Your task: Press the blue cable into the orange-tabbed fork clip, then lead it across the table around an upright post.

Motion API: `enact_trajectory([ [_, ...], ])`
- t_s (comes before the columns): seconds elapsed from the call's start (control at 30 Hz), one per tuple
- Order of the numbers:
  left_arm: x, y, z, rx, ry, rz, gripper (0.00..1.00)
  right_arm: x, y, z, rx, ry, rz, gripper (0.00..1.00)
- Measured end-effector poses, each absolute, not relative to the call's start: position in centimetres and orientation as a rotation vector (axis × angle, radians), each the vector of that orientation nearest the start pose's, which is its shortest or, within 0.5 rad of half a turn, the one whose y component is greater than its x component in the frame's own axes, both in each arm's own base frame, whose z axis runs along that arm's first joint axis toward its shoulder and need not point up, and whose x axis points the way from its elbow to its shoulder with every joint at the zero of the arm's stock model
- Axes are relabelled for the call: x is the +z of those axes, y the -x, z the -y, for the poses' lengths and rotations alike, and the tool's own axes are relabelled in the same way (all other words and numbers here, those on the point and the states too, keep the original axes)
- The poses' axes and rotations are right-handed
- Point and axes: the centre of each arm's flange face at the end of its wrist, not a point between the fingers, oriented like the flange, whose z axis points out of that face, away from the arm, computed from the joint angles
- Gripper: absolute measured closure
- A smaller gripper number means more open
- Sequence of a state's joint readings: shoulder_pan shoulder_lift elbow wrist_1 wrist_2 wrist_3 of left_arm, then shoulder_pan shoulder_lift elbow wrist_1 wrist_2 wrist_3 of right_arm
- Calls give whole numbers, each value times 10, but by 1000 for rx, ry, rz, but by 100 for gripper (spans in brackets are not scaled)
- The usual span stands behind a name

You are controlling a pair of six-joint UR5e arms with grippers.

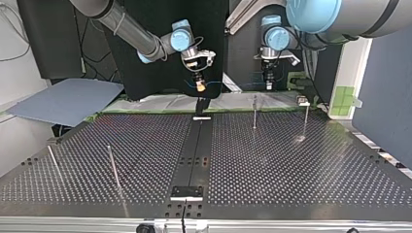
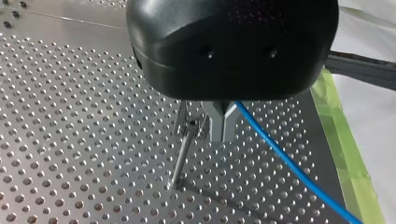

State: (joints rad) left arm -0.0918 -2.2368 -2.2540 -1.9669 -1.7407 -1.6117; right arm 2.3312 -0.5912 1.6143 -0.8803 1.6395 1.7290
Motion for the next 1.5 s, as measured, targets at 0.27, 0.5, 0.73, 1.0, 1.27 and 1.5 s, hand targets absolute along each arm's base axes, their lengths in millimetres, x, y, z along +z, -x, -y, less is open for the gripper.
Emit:
enact_trajectory([
  [0.27, -1, -426, 151, 94, 54, -1776, 100, -37, -544, 397, -2328, 2415, -1379, 100],
  [0.5, 0, -433, 152, 86, 46, -1785, 100, -31, -545, 409, -2345, 2403, -1392, 100],
  [0.73, 3, -443, 151, 68, 57, -1779, 100, -31, -544, 414, -2342, 2408, -1400, 100],
  [1.0, 6, -453, 154, 31, 62, -1789, 100, -31, -541, 417, -2315, 2425, -1416, 100],
  [1.27, 10, -467, 154, 2, 84, -1787, 100, -31, -537, 422, -2314, 2428, -1430, 100],
  [1.5, -2, -474, 151, -11, 103, -1808, 100, -31, -530, 431, -2314, 2431, -1455, 100],
])
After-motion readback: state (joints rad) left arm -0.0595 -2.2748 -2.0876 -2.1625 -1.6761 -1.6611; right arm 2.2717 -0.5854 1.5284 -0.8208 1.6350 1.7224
